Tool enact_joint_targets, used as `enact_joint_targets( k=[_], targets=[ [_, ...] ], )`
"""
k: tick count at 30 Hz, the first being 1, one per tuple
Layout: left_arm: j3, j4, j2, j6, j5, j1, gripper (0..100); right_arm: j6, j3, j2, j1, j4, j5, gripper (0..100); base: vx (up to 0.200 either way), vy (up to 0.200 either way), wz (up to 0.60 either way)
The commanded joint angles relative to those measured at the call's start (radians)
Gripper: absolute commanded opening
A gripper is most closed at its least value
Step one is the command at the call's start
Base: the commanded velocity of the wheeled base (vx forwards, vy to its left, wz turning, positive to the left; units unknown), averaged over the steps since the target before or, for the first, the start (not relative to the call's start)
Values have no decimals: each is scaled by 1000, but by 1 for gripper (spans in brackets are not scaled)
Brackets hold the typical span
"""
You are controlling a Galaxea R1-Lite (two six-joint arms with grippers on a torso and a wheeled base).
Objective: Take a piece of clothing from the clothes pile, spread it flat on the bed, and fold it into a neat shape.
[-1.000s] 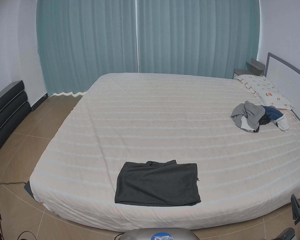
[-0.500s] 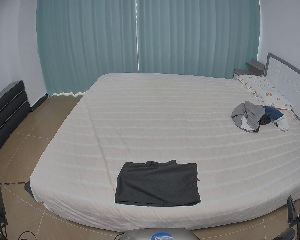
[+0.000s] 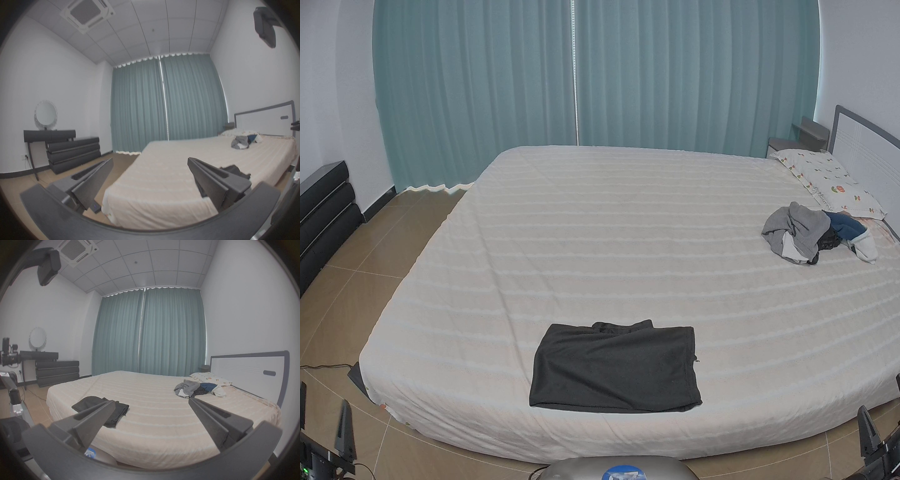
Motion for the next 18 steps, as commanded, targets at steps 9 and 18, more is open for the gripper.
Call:
enact_joint_targets(
  k=[9,18],
  targets=[
    [21,58,-12,-121,-111,-1,100,66,8,-8,-3,100,-93,100,0,0,0],
    [18,139,-12,-80,-145,-1,100,69,9,-9,-2,100,-95,100,0,0,0]
  ],
)
